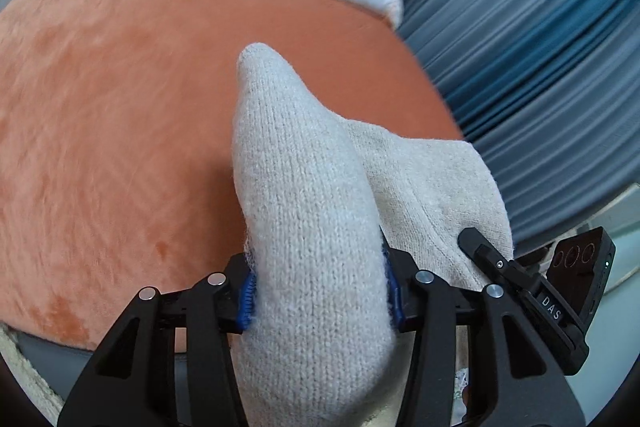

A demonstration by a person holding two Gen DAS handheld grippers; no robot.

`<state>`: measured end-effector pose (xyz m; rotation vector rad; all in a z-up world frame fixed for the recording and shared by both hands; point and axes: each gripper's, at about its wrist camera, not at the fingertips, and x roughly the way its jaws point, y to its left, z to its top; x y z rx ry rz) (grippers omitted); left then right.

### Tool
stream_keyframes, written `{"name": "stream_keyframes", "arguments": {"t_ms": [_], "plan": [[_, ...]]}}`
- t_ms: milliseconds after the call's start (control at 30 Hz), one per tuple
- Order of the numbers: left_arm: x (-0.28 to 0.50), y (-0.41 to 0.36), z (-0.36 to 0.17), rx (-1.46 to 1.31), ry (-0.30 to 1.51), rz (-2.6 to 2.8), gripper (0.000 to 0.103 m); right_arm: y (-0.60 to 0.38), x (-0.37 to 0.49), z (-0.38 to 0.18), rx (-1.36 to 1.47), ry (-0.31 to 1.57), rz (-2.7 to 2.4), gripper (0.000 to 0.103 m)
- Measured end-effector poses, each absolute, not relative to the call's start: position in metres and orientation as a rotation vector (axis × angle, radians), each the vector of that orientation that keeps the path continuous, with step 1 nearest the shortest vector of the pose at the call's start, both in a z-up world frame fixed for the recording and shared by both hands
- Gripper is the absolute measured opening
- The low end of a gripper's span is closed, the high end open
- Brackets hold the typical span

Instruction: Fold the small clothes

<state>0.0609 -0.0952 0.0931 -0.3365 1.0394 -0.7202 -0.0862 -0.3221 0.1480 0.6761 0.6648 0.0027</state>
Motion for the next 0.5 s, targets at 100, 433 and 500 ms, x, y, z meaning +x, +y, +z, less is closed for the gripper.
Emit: {"name": "stream_keyframes", "arguments": {"t_ms": [100, 433, 500], "plan": [[0.051, -0.079, 0.143, -0.358, 0.907, -0.789, 0.046, -0.310, -0.096, 0.202, 0.616, 0.546, 0.033, 0.033], [0.045, 0.019, 0.297, -0.322, 0.456, -0.835, 0.049, -0.243, -0.067, 0.334, 0.489, 0.215, 0.256, 0.035], [0.055, 0.038, 0.300, -0.308, 0.428, -0.797, 0.052, -0.234, -0.040, 0.329, 0.506, 0.221, 0.275, 0.036]]}}
